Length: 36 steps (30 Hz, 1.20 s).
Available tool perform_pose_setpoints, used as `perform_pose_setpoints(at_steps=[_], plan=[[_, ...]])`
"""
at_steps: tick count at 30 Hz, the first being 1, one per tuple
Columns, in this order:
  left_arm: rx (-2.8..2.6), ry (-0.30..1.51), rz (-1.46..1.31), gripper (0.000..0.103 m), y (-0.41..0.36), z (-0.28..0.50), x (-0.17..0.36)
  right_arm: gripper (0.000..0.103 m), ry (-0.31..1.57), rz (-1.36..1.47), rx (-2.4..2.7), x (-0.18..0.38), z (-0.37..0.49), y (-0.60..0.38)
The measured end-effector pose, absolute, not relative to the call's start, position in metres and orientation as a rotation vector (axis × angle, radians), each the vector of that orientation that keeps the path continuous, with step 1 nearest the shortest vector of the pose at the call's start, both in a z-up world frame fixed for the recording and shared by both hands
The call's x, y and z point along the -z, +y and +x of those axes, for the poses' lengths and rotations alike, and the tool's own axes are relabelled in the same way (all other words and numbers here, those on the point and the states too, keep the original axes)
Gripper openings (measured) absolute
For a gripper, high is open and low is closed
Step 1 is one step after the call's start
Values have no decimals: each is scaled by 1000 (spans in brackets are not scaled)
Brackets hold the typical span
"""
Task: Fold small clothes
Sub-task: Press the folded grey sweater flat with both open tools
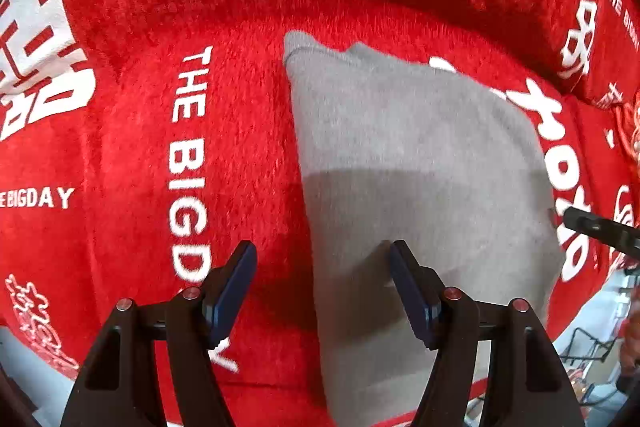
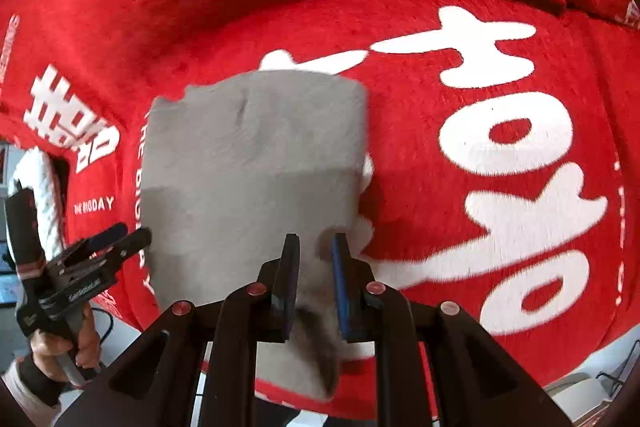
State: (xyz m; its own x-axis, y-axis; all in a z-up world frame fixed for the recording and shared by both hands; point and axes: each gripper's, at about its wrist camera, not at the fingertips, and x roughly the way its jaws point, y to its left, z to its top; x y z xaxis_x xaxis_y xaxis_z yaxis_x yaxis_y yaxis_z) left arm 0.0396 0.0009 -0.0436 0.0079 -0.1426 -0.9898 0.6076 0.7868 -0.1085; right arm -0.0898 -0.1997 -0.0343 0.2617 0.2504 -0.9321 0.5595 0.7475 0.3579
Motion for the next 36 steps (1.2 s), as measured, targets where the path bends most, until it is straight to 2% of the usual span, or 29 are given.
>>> perform_pose_setpoints(at_steps=[5,13,22,32,33,34,35,36], plan=[[600,1467,419,70,7,27,42,18,1370,724,201,45,-84,-158],[575,1485,405,70,17,21,41,15,1456,680,273,71,-86,-157],[593,1469,390,70,22,18,30,15,1469,712,311,66,-99,-159],[561,1538,409,70,29,14,31,15,1477,724,323,51,-105,-150],[557,1535,415,75,30,12,30,15,1474,730,323,49,-106,-150],[552,1532,421,90,31,10,29,15,1472,728,323,47,-106,-149],[550,1524,422,95,32,9,27,17,1472,724,324,46,-107,-148],[549,1514,423,95,33,7,24,18,1472,723,326,45,-107,-147]])
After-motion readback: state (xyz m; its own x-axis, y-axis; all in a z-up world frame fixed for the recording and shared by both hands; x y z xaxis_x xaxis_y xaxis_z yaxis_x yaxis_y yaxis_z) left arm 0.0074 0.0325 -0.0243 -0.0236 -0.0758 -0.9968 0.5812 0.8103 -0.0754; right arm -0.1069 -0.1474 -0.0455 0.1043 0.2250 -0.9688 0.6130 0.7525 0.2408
